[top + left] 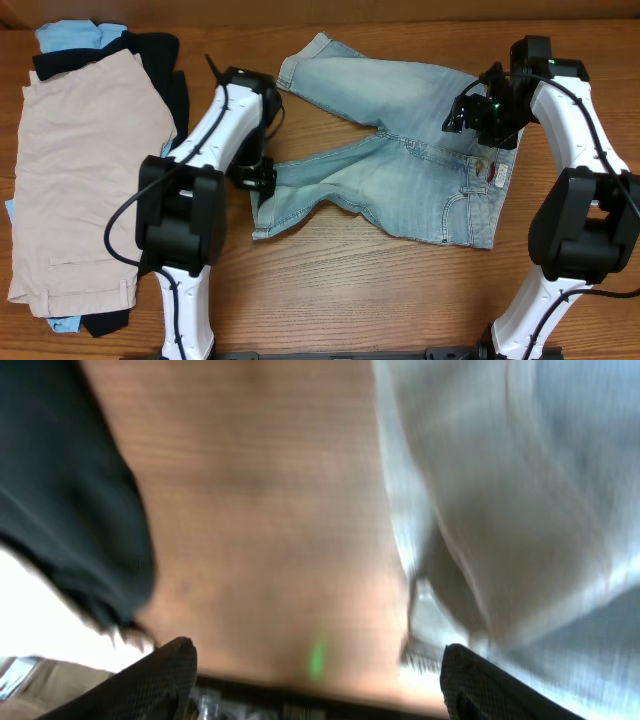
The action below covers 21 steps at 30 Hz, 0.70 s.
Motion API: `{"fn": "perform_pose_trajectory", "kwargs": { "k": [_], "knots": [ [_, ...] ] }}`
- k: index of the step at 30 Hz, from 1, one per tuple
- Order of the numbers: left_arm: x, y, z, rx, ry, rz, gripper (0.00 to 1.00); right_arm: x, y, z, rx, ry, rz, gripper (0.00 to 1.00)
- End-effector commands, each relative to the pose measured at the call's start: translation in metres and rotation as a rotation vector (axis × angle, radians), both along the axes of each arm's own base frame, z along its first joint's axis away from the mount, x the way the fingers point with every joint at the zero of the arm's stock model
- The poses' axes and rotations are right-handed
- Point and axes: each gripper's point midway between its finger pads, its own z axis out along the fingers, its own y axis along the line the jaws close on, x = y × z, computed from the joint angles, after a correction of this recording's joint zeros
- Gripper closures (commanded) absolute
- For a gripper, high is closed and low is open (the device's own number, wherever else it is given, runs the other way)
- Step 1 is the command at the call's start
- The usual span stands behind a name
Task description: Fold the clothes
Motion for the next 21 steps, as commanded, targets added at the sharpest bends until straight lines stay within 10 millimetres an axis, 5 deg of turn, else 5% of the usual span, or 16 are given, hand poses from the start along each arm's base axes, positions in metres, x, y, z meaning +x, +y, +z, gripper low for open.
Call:
{"fn": "perform_pose_trajectory", "kwargs": {
  "k": [1,6,10,21],
  "knots": [
    [0.046,0.005,0.01,-0.014,-0.185,-0.001,0.2,0.004,-0.001,0.016,-0.004,-0.044,-0.004,0.11],
    [0.087,-0.031,0.0,-0.24,-0.322,-0.143,0.14,0.004,-0.001,0.016,-0.004,-0.044,-0.004,0.11],
    [0.083,-0.041,-0.008,-0.33,-0.297,-0.252,0.24,0.004,-0.001,0.016,-0.004,-0.043,-0.004,0.11],
    [0.07,-0.031,-0.046,-0.301,-0.26,-0.326,0.27,0.004,-0.001,0.016,-0.004,-0.044,-0.004,0.07]
  ]
}}
